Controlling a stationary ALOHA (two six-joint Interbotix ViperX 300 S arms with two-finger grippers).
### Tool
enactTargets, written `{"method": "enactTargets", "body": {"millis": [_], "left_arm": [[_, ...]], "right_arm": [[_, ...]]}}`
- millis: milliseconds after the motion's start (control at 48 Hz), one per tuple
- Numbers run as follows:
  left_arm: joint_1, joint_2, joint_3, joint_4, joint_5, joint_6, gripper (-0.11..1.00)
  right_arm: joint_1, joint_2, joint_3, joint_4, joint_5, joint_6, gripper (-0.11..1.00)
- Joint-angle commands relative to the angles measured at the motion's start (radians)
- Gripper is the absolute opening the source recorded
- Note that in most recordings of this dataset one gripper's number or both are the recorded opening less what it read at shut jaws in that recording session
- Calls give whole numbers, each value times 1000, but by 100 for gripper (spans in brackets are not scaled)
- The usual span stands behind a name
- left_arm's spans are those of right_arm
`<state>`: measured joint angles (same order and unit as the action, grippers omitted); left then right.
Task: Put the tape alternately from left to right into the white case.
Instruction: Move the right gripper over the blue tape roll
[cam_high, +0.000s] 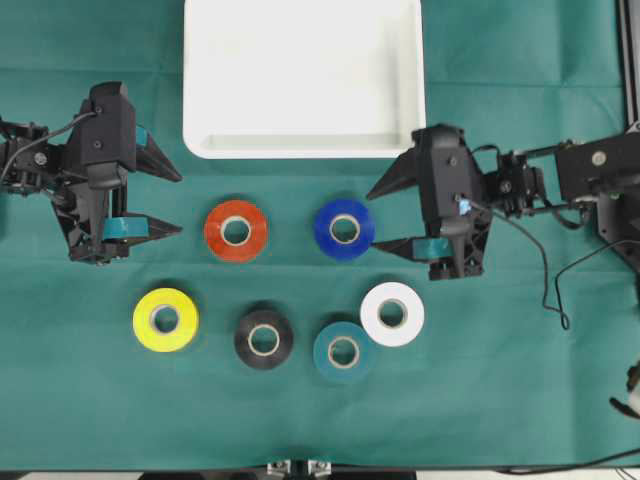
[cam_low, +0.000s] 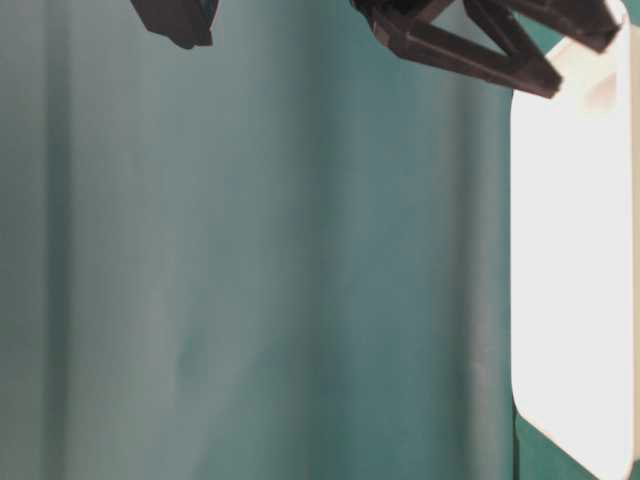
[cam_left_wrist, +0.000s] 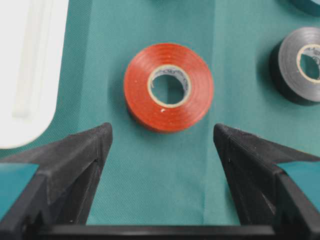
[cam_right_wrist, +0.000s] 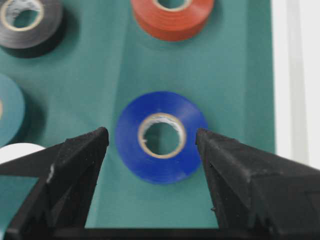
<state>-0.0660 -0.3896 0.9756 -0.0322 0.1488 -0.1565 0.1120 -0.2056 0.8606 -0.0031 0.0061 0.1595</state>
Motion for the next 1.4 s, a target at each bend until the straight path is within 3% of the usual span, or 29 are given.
{"method": "enactTargets", "body": {"millis": [0,1375], "left_arm": [[-3,-14,-11,3,-3,2,40],[-3,-6,-11,3,-3,-2,39]], "right_arm": [[9,0,-29,0,-8,3,81],[44,279,-146,0,6,38,81]]}}
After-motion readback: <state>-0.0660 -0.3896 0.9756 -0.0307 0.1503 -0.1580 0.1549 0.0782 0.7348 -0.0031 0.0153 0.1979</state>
